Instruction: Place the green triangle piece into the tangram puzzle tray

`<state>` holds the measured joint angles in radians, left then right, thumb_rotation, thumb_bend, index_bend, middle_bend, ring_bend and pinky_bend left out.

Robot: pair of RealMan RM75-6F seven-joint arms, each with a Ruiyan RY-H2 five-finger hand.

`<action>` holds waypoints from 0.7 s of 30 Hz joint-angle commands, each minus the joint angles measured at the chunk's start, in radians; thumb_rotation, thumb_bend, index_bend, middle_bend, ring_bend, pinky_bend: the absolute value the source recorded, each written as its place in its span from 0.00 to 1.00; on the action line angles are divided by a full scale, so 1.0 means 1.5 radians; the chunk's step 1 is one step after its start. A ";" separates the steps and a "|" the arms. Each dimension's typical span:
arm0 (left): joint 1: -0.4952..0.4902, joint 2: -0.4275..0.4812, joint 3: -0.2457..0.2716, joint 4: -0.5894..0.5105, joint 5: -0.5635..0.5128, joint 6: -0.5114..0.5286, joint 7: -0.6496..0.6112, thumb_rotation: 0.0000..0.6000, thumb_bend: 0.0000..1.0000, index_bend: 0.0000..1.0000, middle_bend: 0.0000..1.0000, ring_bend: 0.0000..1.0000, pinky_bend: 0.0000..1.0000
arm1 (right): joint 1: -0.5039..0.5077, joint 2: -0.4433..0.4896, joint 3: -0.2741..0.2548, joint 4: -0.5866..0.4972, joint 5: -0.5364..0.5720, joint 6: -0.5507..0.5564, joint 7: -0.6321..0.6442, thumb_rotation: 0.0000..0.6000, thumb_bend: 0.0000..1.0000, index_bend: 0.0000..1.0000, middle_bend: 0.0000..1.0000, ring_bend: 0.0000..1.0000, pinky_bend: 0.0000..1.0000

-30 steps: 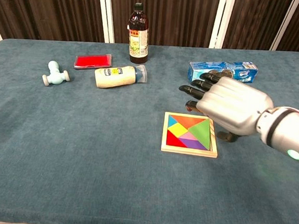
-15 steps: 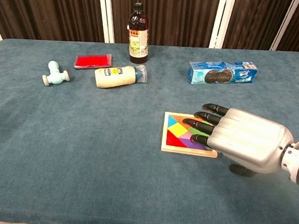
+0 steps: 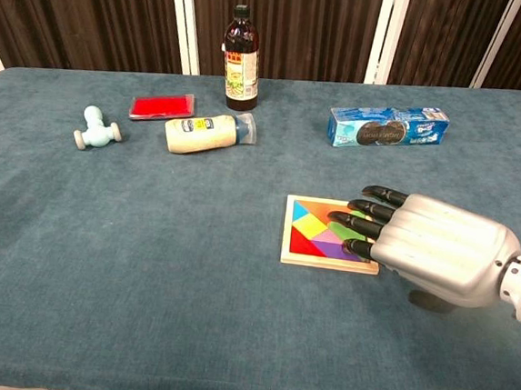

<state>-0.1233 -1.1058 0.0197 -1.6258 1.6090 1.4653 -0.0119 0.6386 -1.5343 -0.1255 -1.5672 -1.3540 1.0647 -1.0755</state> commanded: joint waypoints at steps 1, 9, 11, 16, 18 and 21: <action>-0.002 -0.001 -0.001 0.003 -0.001 -0.003 -0.002 1.00 0.44 0.00 0.00 0.00 0.00 | -0.002 0.001 0.002 0.001 0.001 -0.001 0.001 1.00 0.41 0.33 0.00 0.00 0.00; 0.004 0.000 0.005 -0.002 0.006 0.006 0.002 1.00 0.44 0.00 0.00 0.00 0.00 | -0.010 0.004 0.007 0.004 0.005 -0.007 0.002 1.00 0.41 0.33 0.00 0.00 0.00; 0.004 0.001 0.006 -0.004 0.006 0.005 0.003 1.00 0.44 0.00 0.00 0.00 0.00 | -0.013 0.005 0.008 0.004 0.003 -0.006 0.002 1.00 0.41 0.33 0.00 0.00 0.00; 0.007 0.004 0.007 -0.007 0.009 0.010 0.003 1.00 0.44 0.00 0.00 0.00 0.00 | -0.018 0.010 0.009 0.001 -0.003 -0.003 0.007 1.00 0.41 0.34 0.00 0.00 0.00; 0.008 0.005 0.008 -0.007 0.009 0.011 0.003 1.00 0.44 0.00 0.00 0.00 0.00 | -0.020 0.012 0.010 -0.001 -0.008 -0.001 0.014 1.00 0.41 0.34 0.00 0.00 0.00; 0.010 0.007 0.009 -0.009 0.012 0.014 0.002 1.00 0.44 0.00 0.00 0.00 0.00 | -0.026 0.018 0.015 -0.004 -0.024 0.014 0.042 1.00 0.41 0.33 0.00 0.00 0.00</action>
<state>-0.1093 -1.0958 0.0327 -1.6384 1.6262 1.4854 -0.0084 0.6049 -1.5128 -0.1075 -1.5704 -1.3774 1.0738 -1.0322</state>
